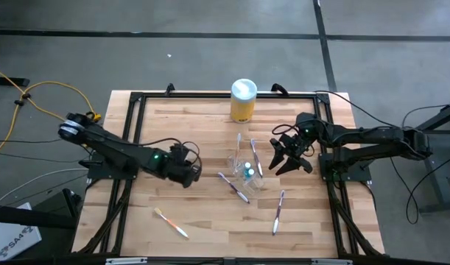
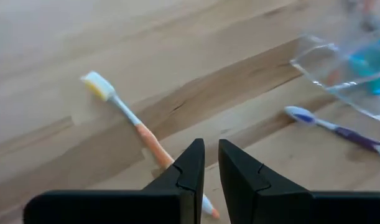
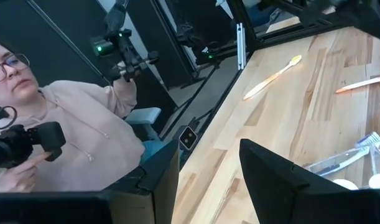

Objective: Pick & Place toothbrushing station
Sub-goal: Put the top orange toothbrush into the top compartment of the transparent organizer

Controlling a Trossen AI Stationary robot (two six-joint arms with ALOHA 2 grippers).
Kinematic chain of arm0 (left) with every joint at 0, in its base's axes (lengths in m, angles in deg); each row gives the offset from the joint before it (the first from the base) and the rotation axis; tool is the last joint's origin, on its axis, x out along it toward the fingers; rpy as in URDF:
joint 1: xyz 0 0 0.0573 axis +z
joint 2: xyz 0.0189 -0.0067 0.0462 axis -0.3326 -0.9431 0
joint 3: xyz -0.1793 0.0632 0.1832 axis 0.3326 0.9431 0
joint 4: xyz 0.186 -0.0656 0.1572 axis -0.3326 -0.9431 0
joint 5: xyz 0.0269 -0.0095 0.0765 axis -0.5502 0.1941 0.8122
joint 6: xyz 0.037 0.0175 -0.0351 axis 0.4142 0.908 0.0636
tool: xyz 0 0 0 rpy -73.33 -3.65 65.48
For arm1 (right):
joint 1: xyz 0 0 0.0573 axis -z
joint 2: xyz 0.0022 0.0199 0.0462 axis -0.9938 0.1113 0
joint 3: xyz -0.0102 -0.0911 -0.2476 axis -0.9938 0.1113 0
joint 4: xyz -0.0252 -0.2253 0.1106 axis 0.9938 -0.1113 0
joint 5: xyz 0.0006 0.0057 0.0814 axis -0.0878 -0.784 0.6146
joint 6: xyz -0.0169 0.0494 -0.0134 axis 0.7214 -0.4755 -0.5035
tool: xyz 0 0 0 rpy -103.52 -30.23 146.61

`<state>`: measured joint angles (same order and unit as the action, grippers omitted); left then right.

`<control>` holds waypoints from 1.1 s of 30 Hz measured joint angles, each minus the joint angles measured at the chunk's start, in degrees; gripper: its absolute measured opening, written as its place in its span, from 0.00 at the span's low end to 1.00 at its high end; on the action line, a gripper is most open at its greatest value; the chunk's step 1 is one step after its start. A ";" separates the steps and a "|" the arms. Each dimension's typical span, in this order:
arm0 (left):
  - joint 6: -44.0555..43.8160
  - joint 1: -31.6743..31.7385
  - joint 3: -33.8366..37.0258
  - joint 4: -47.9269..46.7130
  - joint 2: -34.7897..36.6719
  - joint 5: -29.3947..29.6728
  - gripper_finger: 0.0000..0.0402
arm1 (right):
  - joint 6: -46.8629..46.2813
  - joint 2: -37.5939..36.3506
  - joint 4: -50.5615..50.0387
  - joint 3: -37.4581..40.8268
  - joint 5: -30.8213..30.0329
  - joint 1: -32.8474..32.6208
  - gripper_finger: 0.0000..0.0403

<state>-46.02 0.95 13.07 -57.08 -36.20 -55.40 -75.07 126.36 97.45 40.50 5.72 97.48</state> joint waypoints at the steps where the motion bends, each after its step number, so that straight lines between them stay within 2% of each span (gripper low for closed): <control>1: -0.42 0.87 -0.02 0.33 -1.01 -1.29 0.11 | 0.00 0.00 -0.08 -0.01 0.01 0.00 0.40; 9: -3.66 5.04 -0.02 0.40 -10.41 -13.04 0.11 | 0.02 0.00 -0.20 -0.01 1.52 -0.02 0.40; 17: -4.76 5.24 -0.05 0.36 -11.98 -14.56 0.11 | 1.73 0.00 -1.50 -0.01 1.45 -0.02 0.40; 24: 2.69 5.24 -0.37 3.51 -11.85 -14.27 0.11 | 2.99 0.00 -2.02 -0.01 1.50 0.00 0.40; 28: 16.35 5.36 -1.49 4.75 -11.85 -15.29 0.11 | 3.01 0.00 -2.02 -0.01 1.51 0.00 0.40; 33: 48.54 5.16 -5.05 2.54 -11.83 -22.57 0.11 | 3.00 0.00 -2.30 -0.01 1.52 -0.01 0.40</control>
<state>2.52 6.11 8.02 -54.54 -48.03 -77.97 -72.07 126.36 95.15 40.49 7.24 97.47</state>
